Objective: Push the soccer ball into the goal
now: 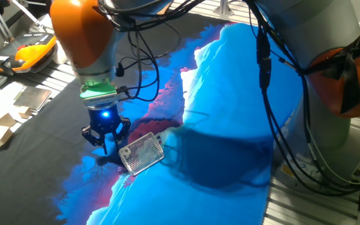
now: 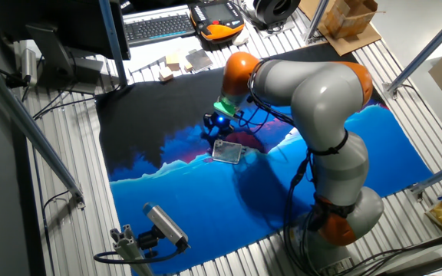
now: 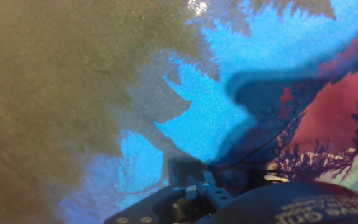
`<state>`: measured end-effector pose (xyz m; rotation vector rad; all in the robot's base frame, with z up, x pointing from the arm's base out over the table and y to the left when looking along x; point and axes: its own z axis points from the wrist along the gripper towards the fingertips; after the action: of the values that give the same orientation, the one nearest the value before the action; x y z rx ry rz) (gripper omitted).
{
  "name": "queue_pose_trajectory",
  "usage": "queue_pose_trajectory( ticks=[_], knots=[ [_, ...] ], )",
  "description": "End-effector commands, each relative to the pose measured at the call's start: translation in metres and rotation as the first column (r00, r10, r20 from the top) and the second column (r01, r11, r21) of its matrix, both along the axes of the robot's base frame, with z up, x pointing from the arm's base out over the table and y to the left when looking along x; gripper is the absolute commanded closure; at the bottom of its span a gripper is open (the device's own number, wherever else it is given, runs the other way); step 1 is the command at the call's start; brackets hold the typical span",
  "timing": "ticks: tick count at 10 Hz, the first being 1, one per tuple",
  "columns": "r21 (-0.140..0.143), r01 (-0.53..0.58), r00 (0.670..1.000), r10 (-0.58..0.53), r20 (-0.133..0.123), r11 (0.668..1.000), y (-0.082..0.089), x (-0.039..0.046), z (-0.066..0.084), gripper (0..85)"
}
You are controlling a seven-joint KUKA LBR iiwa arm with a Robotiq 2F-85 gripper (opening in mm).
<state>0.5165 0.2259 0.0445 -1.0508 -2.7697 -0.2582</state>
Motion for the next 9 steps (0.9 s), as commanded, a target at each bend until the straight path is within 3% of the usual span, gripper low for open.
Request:
queue_pose_trajectory(
  ticks=[1,3,5,9],
  knots=[
    [0.003,-0.004,1.000,0.004,-0.003,1.000,-0.0003,0.0000,-0.0003,51.0],
    [-0.003,-0.020,1.000,0.020,-0.011,1.000,0.0005,-0.0008,-0.0014,51.0],
    [-0.033,-0.055,0.998,0.054,-0.024,0.998,0.0003,-0.0025,-0.0032,51.0],
    [-0.036,-0.078,0.997,0.077,-0.032,0.996,-0.0037,-0.0047,-0.0035,51.0]
  ],
)
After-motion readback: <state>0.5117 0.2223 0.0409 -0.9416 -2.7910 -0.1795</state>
